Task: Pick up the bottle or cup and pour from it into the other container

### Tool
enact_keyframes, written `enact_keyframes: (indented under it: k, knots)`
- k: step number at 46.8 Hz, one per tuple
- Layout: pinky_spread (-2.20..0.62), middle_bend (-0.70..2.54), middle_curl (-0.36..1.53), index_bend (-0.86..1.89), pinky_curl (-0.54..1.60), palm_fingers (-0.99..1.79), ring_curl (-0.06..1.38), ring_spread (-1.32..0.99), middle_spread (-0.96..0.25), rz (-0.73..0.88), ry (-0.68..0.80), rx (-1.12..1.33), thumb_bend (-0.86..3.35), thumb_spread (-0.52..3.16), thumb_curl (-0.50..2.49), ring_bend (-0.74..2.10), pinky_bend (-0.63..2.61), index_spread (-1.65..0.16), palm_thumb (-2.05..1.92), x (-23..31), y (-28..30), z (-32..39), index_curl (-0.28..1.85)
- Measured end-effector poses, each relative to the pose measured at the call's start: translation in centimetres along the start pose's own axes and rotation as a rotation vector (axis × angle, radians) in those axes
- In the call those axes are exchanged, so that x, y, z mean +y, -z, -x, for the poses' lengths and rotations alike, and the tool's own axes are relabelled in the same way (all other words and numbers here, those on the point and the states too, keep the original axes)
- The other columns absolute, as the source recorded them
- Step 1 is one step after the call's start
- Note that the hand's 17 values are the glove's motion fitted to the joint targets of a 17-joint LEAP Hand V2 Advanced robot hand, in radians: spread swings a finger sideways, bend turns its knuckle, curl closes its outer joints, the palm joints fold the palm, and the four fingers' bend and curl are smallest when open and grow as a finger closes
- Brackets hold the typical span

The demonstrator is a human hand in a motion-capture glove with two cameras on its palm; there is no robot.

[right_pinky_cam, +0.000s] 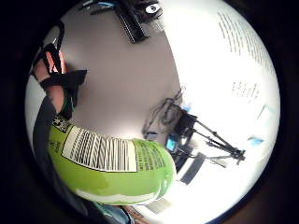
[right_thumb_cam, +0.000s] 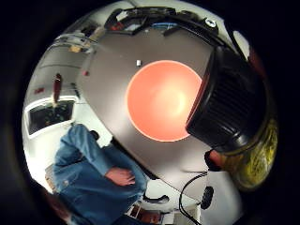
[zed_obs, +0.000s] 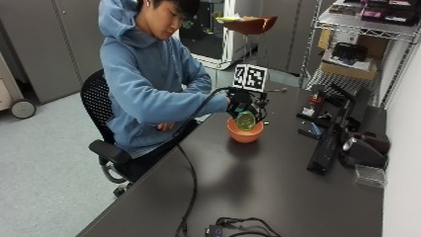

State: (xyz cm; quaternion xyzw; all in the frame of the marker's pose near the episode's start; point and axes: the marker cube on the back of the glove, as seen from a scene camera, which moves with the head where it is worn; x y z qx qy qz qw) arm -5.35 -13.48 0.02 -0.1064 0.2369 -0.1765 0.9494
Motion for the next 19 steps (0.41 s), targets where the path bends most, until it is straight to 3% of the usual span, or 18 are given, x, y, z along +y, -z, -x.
enact_keyframes:
  k: [7, 19]
  knots:
    - [-0.23, 0.42, 0.53, 0.15, 0.42, 1.19, 0.48, -0.19, -0.09, 0.066, 0.029, 0.174, -0.04, 0.04, 0.70, 0.62, 0.44, -0.13, 1.10, -1.6, 0.2, 2.9, 0.39]
    - [-0.24, 0.42, 0.53, 0.14, 0.42, 1.19, 0.48, -0.19, -0.09, 0.072, 0.044, 0.165, -0.04, 0.04, 0.71, 0.61, 0.44, -0.13, 1.09, -2.4, 0.5, 4.0, 0.40]
